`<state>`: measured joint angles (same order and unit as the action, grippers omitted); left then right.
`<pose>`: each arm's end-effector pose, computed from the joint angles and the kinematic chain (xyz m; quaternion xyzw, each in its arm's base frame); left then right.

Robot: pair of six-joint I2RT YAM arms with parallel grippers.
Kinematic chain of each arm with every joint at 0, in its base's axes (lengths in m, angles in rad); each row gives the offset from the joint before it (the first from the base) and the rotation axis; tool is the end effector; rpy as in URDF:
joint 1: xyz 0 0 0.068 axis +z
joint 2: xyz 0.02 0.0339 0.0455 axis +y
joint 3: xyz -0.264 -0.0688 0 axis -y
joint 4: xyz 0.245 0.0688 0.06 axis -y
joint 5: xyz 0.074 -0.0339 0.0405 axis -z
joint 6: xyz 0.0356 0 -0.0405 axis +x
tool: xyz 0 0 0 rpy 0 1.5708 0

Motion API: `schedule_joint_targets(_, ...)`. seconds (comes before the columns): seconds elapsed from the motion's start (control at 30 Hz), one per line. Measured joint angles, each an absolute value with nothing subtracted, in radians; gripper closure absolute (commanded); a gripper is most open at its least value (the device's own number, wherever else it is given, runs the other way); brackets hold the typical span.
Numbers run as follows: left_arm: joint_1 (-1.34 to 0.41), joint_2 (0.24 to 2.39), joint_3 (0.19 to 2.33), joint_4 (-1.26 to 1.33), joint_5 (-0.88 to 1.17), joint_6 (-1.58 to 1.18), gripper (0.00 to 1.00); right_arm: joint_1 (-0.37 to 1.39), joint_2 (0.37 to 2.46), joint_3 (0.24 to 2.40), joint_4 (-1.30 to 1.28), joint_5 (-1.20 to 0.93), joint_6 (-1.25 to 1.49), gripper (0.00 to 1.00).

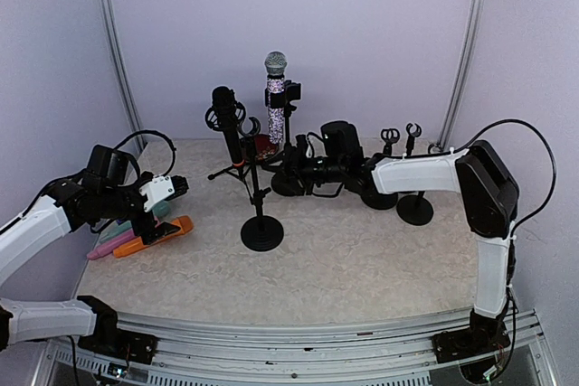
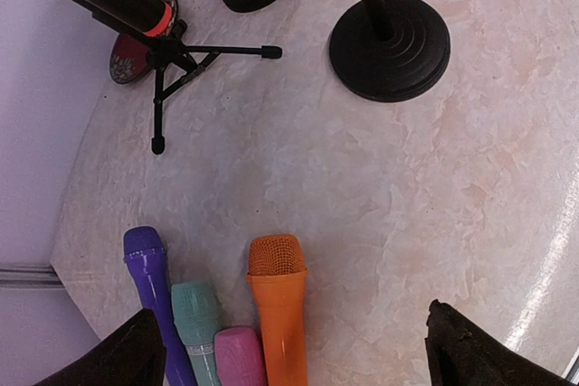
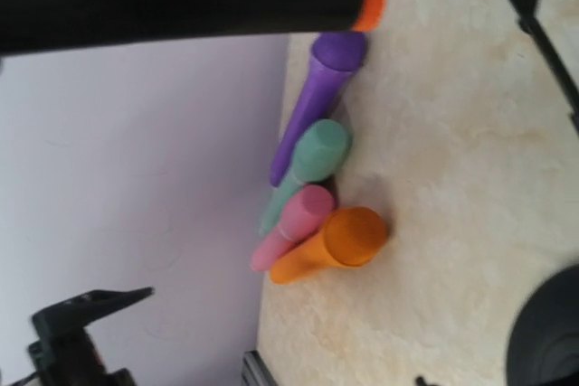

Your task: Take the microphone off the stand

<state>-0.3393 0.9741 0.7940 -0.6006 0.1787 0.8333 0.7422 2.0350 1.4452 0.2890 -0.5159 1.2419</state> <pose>0.1873 -0.0728 0.2703 0.5372 0.7468 0.0139 0.3918 0.3385 0.3343 0.2321 0.0459 0.7917 0.5925 0.1418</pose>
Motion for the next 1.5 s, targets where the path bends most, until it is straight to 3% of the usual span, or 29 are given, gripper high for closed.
schedule_joint_targets(0.3, -0.339, 0.971, 0.794, -0.601, 0.179, 0.835, 0.03, 0.746, 2.048, 1.446, 0.167, -0.473, 1.209, 0.43)
schedule_joint_targets(0.5, -0.339, 0.971, 0.794, -0.601, 0.178, 0.835, 0.03, 0.754, 2.075, 1.489, 0.140, -0.469, 1.195, 0.48)
schedule_joint_targets(0.77, -0.339, 0.971, 0.794, -0.601, 0.176, 0.838, 0.03, 0.776, 2.099, 1.514, 0.139, -0.475, 1.200, 0.60)
schedule_joint_targets(1.03, -0.342, 0.971, 0.794, -0.601, 0.176, 0.838, 0.03, 0.777, 2.099, 1.512, 0.147, -0.475, 1.217, 0.90)
schedule_joint_targets(1.2, -0.355, 0.985, 0.826, -0.619, 0.177, 0.828, 0.03, 0.777, 2.098, 1.495, 0.183, -0.486, 1.245, 0.99)
schedule_joint_targets(1.5, -0.441, 1.087, 1.016, -0.627, 0.243, 0.661, 0.03, 0.780, 2.062, 1.368, 0.360, -0.469, 1.299, 1.00)
